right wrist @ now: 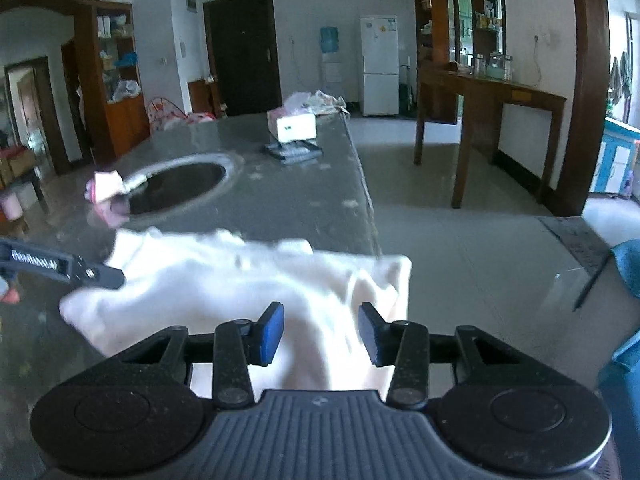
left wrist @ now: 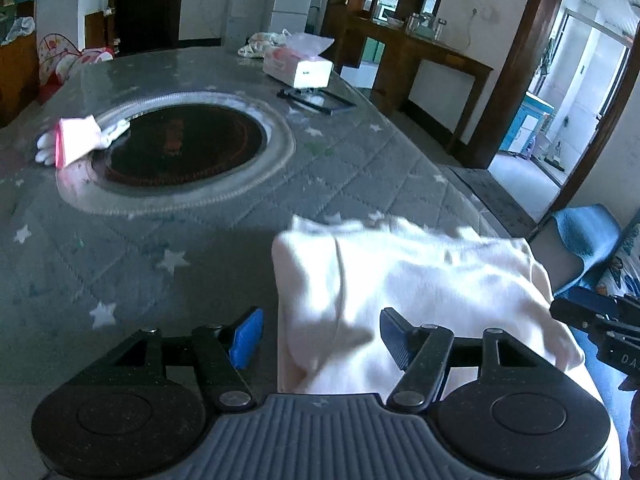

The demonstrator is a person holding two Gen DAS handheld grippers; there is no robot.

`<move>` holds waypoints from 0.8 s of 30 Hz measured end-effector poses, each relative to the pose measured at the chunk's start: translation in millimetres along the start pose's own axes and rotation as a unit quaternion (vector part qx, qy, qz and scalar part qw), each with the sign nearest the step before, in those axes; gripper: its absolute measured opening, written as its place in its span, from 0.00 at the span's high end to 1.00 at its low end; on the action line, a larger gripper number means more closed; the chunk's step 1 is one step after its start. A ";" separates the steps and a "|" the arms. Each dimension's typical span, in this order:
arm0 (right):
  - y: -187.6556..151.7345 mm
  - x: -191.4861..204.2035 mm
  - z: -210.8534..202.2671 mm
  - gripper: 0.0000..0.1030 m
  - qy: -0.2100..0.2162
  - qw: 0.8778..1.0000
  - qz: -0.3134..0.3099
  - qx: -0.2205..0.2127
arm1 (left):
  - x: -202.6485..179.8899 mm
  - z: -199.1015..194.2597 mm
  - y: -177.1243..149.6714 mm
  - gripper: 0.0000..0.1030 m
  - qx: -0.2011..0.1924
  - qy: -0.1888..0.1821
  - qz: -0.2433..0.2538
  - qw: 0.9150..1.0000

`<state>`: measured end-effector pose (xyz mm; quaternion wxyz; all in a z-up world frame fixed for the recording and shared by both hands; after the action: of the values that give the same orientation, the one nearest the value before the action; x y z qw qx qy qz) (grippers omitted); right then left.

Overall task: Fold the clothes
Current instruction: 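Release the sweatshirt with both grippers and pull them back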

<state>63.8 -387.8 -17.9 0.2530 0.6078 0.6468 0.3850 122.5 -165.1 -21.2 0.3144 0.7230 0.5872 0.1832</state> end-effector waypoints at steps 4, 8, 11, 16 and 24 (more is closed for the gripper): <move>8.3 -0.6 21.7 0.59 0.009 1.000 0.008 0.006 | -6.1 8.4 11.8 0.34 -0.004 0.005 0.011 1.000; 5.6 -5.7 42.8 0.60 0.007 1.000 0.021 0.017 | -7.2 23.3 16.1 0.31 0.001 0.016 0.015 1.000; 0.0 -16.0 50.4 0.60 -0.006 0.999 0.035 0.024 | -4.4 36.5 13.9 0.31 0.014 0.021 0.011 1.000; 8.5 -19.0 46.7 0.60 -0.006 0.999 0.038 0.015 | 6.6 43.3 16.8 0.31 0.020 0.020 -0.019 0.999; 21.8 -9.3 71.6 0.60 -0.003 0.999 0.025 0.022 | 12.0 53.9 25.8 0.15 0.015 0.050 -0.014 0.999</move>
<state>134.8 -384.0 -42.9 0.2314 0.6306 0.6388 0.3751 178.5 -169.3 -44.8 0.2762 0.7095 0.6147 0.2061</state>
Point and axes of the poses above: each gripper's, at about its wrist camera, not at the fingertips, and z roughly the way its jaws point, x to its left, y to its top, the point moved 9 cm from there along z, roughly the way its jaws point, and after that the axes turned 6 degrees about y, right-handed, at the moved point
